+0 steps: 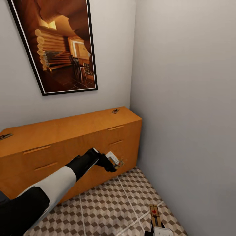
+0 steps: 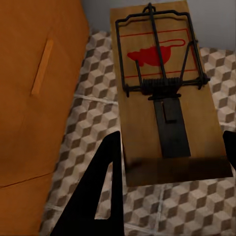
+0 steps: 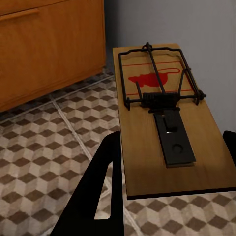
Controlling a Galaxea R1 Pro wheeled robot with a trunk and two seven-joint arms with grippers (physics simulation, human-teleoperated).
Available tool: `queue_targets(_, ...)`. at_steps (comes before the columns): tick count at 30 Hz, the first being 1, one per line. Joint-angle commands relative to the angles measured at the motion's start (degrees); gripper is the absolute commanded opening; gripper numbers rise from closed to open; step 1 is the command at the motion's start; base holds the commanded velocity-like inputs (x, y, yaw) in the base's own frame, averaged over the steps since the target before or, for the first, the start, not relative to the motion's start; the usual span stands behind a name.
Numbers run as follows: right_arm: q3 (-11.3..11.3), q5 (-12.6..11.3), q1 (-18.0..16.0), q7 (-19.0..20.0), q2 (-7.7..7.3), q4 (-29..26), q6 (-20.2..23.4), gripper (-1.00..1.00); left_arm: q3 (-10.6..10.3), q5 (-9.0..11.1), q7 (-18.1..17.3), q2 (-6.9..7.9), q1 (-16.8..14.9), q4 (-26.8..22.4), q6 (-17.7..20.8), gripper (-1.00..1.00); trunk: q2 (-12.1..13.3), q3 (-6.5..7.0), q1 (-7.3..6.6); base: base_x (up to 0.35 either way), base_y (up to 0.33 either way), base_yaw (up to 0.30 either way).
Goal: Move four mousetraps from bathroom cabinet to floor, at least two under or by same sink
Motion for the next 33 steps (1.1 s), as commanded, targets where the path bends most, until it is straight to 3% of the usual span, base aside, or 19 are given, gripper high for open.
queue_targets(1, 0.46, 0.07, -0.03, -0.55, -0.02, 0.04, -0.05, -1.00, -0.06, 0.91, -0.09, -0.06, -0.05, 3.62, -3.47, -1.00, -0.04, -0.05, -0.01, -0.001, 0.000, 0.000)
queue_targets(6, 0.46, 0.07, -0.05, -0.55, -0.08, 0.01, -0.05, -1.00, 0.00, 9.33, 0.88, -0.21, 0.08, 22.20, -19.79, -1.00, -0.04, -0.05, -0.01, 0.000, 0.000, 0.000)
queue_targets(10, 0.46, 0.08, -0.03, -0.55, -0.12, 0.01, -0.05, -1.00, 0.05, 12.59, 1.63, -0.32, 0.65, 31.22, -30.09, -1.00, -0.04, -0.05, -0.01, 0.000, 0.000, 0.000)
queue_targets(15, 0.46, 0.14, -0.04, -0.47, -0.16, 0.03, -0.07, -1.00, 0.08, 13.41, 3.08, 0.86, 5.19, 33.39, -34.07, -1.00, -0.04, -0.05, -0.01, 0.000, 0.000, 0.000)
queue_targets(18, 0.46, 0.16, -0.06, -0.52, -0.23, 0.01, -0.11, -1.00, 0.08, 13.48, 6.30, 1.33, 8.49, 33.58, -35.39, -1.00, -0.04, -0.05, -0.01, 0.000, 0.000, 0.000)
queue_targets(23, 0.46, 0.16, -0.06, -0.47, -0.46, -0.04, -0.07, -1.00, 0.09, 13.56, 14.18, 1.88, 14.66, 33.64, -42.62, -1.00, -0.04, -0.05, -0.01, 0.000, 0.000, 0.000)
queue_targets(27, 0.46, 0.24, -0.06, -0.42, -0.58, -0.05, -0.04, -1.00, 0.15, 13.96, 17.90, 3.88, 18.52, 33.65, -47.84, -1.00, -0.04, -0.05, -0.01, 0.000, 0.000, 0.000)
queue_targets(30, 0.46, 0.30, -0.05, -0.45, -0.91, -0.08, 0.07, -1.00, 0.28, 17.34, 18.82, 6.01, 21.19, 33.65, -55.13, -1.00, -0.04, -0.05, -0.01, 0.000, 0.000, 0.000)
queue_targets(33, 0.34, 0.32, -0.06, -0.42, -2.50, -0.29, 2.37, -1.00, 0.33, 24.96, 19.30, 7.77, 24.70, 33.65, -62.66, -1.00, -0.04, -0.05, -0.01, 0.000, 0.000, 0.000)
